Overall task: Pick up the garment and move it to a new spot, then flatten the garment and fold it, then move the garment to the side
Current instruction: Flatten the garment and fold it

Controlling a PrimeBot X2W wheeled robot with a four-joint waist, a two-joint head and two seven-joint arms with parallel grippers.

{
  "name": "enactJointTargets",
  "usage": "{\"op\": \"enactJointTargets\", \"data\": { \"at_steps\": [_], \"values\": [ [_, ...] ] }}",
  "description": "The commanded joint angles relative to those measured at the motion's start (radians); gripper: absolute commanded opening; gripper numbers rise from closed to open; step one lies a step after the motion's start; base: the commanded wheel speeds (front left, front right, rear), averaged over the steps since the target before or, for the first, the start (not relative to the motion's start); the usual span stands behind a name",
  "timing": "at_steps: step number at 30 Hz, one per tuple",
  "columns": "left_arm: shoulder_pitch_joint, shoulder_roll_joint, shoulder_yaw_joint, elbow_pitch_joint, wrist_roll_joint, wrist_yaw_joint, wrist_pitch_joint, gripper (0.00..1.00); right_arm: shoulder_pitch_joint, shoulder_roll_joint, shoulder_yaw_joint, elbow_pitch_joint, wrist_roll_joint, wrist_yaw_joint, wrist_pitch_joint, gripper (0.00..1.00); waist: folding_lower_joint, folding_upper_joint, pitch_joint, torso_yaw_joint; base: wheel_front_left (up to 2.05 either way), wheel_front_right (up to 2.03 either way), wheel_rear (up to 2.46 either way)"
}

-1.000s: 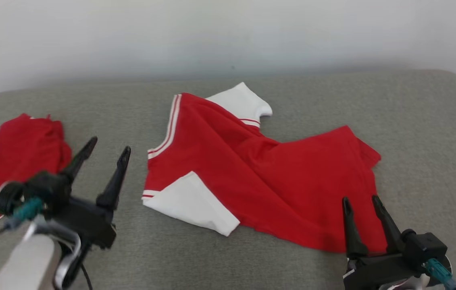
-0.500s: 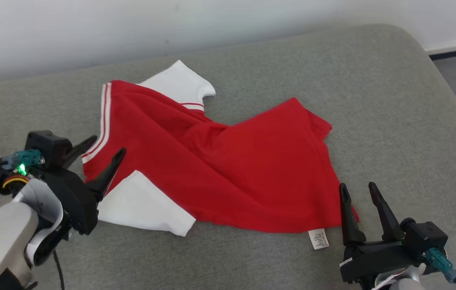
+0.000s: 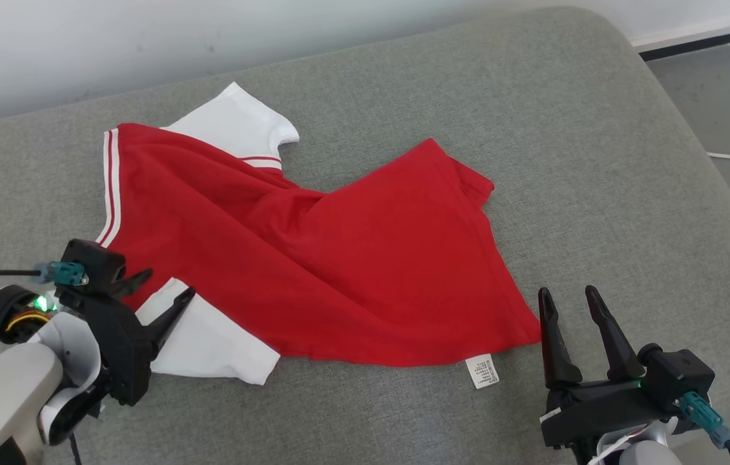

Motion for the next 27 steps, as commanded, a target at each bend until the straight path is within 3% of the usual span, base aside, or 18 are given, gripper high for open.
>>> {"op": "enactJointTargets", "data": {
  "at_steps": [1, 4, 5, 6, 14, 22, 27],
  "values": [
    [-0.016, 0.001, -0.018, 0.013, -0.017, 0.002, -0.006, 1.0, 0.0, 0.0, 0.001, -0.005, 0.004, -0.002, 0.0, 1.0, -0.0001, -0.0002, 0.0, -0.004, 0.0, 0.0, 0.0],
    [-0.03, -0.001, -0.052, 0.028, -0.038, 0.002, -0.008, 0.98, -0.005, 0.0, -0.002, -0.008, 0.0, -0.002, 0.0, 1.0, -0.0001, -0.0002, 0.001, -0.007, 0.0, 0.0, 0.0],
    [-0.034, -0.001, -0.061, 0.032, -0.04, 0.002, -0.014, 0.58, -0.005, 0.0, -0.003, -0.01, 0.0, -0.002, 0.0, 1.0, -0.0001, -0.0002, 0.001, -0.007, 0.0, 0.0, 0.0],
    [-0.038, -0.002, -0.073, 0.035, -0.044, 0.002, -0.015, 0.0, -0.004, 0.0, -0.005, -0.011, 0.0, -0.002, 0.0, 1.0, -0.0001, -0.0002, 0.001, -0.007, 0.0, 0.0, 0.0],
    [-0.073, 0.004, -0.116, 0.052, -0.071, 0.002, -0.081, 0.0, 0.016, 0.0, -0.014, -0.012, 0.002, -0.002, 0.0, 1.0, -0.0001, -0.0002, -0.011, 0.009, 0.0, 0.0, 0.0],
    [-0.012, 0.039, -0.121, -0.057, -0.096, 0.002, -0.214, 0.0, 0.054, 0.0, -0.043, -0.011, -0.009, -0.002, 0.0, 1.0, -0.0001, -0.0002, -0.06, 0.084, 0.0, 0.0, 0.0],
    [0.095, 0.057, -0.119, -0.178, -0.109, 0.064, -0.285, 0.0, 0.075, 0.0, -0.065, -0.019, -0.021, -0.002, 0.0, 1.0, -0.0001, -0.0002, -0.085, 0.148, 0.0, 0.0, 0.0]
  ]
}}
